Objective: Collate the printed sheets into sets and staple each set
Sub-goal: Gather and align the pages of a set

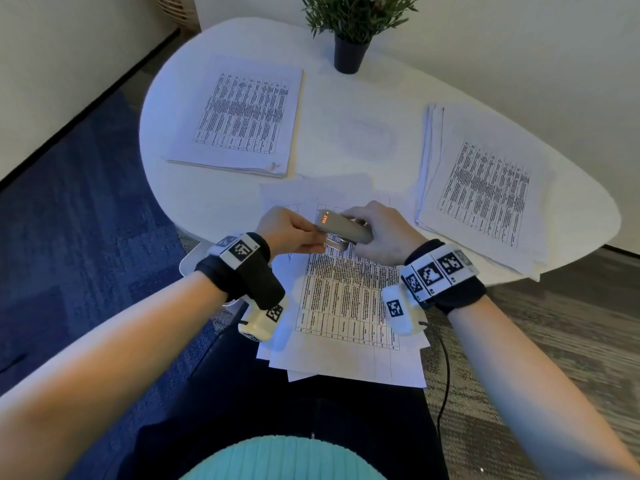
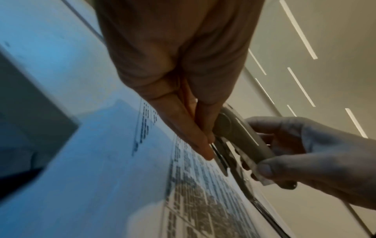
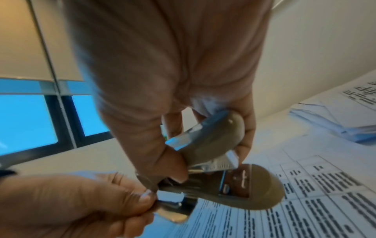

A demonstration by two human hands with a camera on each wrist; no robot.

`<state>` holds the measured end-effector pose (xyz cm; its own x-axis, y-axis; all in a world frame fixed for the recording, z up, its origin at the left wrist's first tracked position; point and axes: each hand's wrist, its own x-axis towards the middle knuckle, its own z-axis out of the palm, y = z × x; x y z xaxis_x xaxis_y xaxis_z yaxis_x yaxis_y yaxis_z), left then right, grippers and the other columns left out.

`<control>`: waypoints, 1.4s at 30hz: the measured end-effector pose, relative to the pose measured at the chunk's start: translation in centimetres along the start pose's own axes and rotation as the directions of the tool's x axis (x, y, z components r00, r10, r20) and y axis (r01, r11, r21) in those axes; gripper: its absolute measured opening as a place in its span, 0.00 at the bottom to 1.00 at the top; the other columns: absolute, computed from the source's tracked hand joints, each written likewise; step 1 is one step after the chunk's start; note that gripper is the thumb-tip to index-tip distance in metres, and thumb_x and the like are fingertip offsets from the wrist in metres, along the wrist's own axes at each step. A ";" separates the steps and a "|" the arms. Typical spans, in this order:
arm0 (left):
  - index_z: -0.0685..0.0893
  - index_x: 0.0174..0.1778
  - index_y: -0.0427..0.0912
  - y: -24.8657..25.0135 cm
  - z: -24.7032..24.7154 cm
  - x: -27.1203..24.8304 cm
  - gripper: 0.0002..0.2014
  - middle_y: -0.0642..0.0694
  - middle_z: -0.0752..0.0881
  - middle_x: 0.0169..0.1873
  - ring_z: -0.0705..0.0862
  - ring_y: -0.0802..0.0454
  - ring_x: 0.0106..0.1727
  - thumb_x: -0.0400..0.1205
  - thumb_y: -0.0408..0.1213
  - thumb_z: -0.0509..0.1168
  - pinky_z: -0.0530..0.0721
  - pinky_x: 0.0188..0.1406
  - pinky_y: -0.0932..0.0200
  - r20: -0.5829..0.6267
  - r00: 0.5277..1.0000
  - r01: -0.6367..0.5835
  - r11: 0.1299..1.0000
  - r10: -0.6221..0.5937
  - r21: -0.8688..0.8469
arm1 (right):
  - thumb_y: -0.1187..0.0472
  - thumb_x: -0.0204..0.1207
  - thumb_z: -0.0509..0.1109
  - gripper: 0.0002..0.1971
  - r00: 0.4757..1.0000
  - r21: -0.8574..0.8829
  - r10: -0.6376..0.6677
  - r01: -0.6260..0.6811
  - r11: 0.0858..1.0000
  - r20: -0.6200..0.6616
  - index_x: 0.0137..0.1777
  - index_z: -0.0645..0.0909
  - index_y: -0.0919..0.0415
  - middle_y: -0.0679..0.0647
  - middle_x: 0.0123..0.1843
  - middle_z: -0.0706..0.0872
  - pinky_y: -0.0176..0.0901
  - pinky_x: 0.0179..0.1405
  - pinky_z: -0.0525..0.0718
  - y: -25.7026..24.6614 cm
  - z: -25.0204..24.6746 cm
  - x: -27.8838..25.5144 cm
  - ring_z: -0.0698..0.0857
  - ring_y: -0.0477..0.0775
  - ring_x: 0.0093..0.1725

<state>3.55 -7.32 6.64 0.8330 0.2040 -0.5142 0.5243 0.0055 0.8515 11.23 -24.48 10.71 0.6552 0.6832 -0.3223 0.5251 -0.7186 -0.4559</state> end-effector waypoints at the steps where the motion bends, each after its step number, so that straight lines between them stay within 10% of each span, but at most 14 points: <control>1: 0.89 0.44 0.31 0.0 -0.6 -0.1 0.05 0.36 0.91 0.40 0.92 0.46 0.40 0.74 0.27 0.74 0.89 0.42 0.62 -0.021 1.000 -0.017 1.000 0.018 0.013 | 0.63 0.70 0.74 0.27 1.000 0.003 0.019 -0.019 1.000 -0.007 0.71 0.76 0.52 0.54 0.54 0.73 0.40 0.48 0.74 0.3 -0.4 -0.1 0.77 0.55 0.53; 5: 0.88 0.43 0.34 -1.0 -5.0 -0.7 0.03 0.40 0.91 0.38 0.91 0.51 0.38 0.76 0.29 0.73 0.88 0.39 0.66 -0.140 0.989 -0.047 0.999 0.050 0.023 | 0.70 0.72 0.70 0.22 0.967 0.065 0.187 -0.178 0.982 -0.176 0.67 0.79 0.63 0.62 0.56 0.83 0.42 0.38 0.79 3.5 -3.4 -0.4 0.81 0.57 0.46; 10: 0.85 0.45 0.31 -4.4 -11.2 -2.0 0.05 0.42 0.91 0.31 0.89 0.59 0.30 0.78 0.29 0.70 0.86 0.32 0.70 -0.247 0.964 0.105 0.994 -0.101 0.005 | 0.71 0.74 0.66 0.02 0.760 0.153 0.497 -0.480 0.864 -0.420 0.41 0.79 0.66 0.62 0.32 0.76 0.38 0.28 0.67 9.8 -5.5 -0.6 0.74 0.62 0.33; 12: 0.85 0.46 0.29 -5.6 -12.5 -2.6 0.06 0.40 0.91 0.33 0.89 0.58 0.30 0.78 0.29 0.71 0.86 0.31 0.70 -0.269 0.948 0.175 0.985 -0.169 -0.001 | 0.69 0.75 0.65 0.09 0.706 0.155 0.558 -0.552 0.820 -0.436 0.34 0.72 0.65 0.60 0.27 0.69 0.38 0.25 0.59 11.9 -5.6 -0.6 0.69 0.58 0.29; 17: 0.84 0.49 0.29 -6.6 -13.1 -3.3 0.08 0.34 0.89 0.47 0.90 0.56 0.36 0.79 0.30 0.70 0.87 0.34 0.70 -0.252 0.948 0.201 0.980 -0.195 -0.001 | 0.62 0.76 0.69 0.21 0.616 0.195 0.565 -0.562 0.803 -0.549 0.69 0.75 0.67 0.69 0.69 0.71 0.56 0.60 0.76 11.2 -4.9 -1.8 0.73 0.68 0.67; 22: 0.87 0.52 0.40 -6.1 -13.1 -3.4 0.11 0.42 0.87 0.53 0.85 0.48 0.55 0.78 0.41 0.72 0.85 0.52 0.53 -0.207 0.947 0.286 0.936 -0.243 0.208 | 0.65 0.76 0.68 0.12 0.700 0.194 0.353 -0.299 0.934 -0.621 0.59 0.78 0.65 0.57 0.50 0.77 0.52 0.54 0.79 7.6 -1.7 -3.6 0.75 0.55 0.49; 26: 0.87 0.49 0.37 -4.0 -11.4 -4.1 0.12 0.45 0.91 0.45 0.88 0.52 0.48 0.80 0.43 0.69 0.82 0.40 0.60 -0.178 0.966 0.245 0.876 -0.186 0.416 | 0.53 0.79 0.68 0.20 0.851 0.174 0.474 -0.443 0.879 -0.226 0.65 0.74 0.65 0.58 0.53 0.82 0.48 0.52 0.80 6.6 0.7 -4.3 0.81 0.57 0.50; 30: 0.88 0.44 0.42 -1.4 -8.4 -3.9 0.09 0.48 0.90 0.39 0.87 0.51 0.38 0.79 0.44 0.71 0.85 0.45 0.56 -0.183 0.979 0.048 0.767 0.091 0.640 | 0.28 0.68 0.65 0.44 0.800 -0.062 0.595 -0.599 0.798 -0.072 0.69 0.68 0.67 0.67 0.68 0.69 0.55 0.56 0.76 6.6 2.7 -3.9 0.73 0.65 0.63; 33: 0.82 0.48 0.45 -0.5 -5.5 -2.9 0.10 0.44 0.84 0.46 0.84 0.46 0.44 0.78 0.46 0.70 0.85 0.54 0.48 -0.064 0.996 -0.001 0.704 0.066 0.710 | 0.26 0.63 0.69 0.51 0.784 -0.055 0.617 -0.620 0.783 -0.060 0.75 0.61 0.63 0.68 0.75 0.58 0.62 0.66 0.71 5.8 3.6 -3.1 0.61 0.73 0.74; 38: 0.68 0.76 0.33 0.5 -2.9 -1.5 0.34 0.38 0.75 0.69 0.85 0.40 0.55 0.78 0.43 0.72 0.89 0.49 0.43 -0.062 0.993 0.113 0.897 -0.096 0.428 | 0.36 0.61 0.78 0.50 0.813 0.019 0.581 -0.581 0.814 -0.020 0.79 0.58 0.51 0.68 0.76 0.55 0.61 0.66 0.72 4.7 3.9 -2.1 0.67 0.76 0.70; 42: 0.75 0.67 0.33 0.8 -2.0 -1.2 0.23 0.37 0.76 0.64 0.83 0.38 0.55 0.78 0.36 0.72 0.88 0.49 0.43 -0.067 0.990 0.133 0.965 -0.120 0.226 | 0.43 0.60 0.82 0.48 0.816 0.085 0.577 -0.572 0.816 -0.033 0.72 0.61 0.66 0.64 0.63 0.74 0.47 0.45 0.82 3.6 3.3 -1.5 0.81 0.62 0.57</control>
<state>2.62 -5.55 8.11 0.7501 0.2672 -0.6050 0.6564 -0.1887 0.7304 10.36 -27.62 6.83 0.8558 0.1392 -0.4982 0.0068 -0.9661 -0.2582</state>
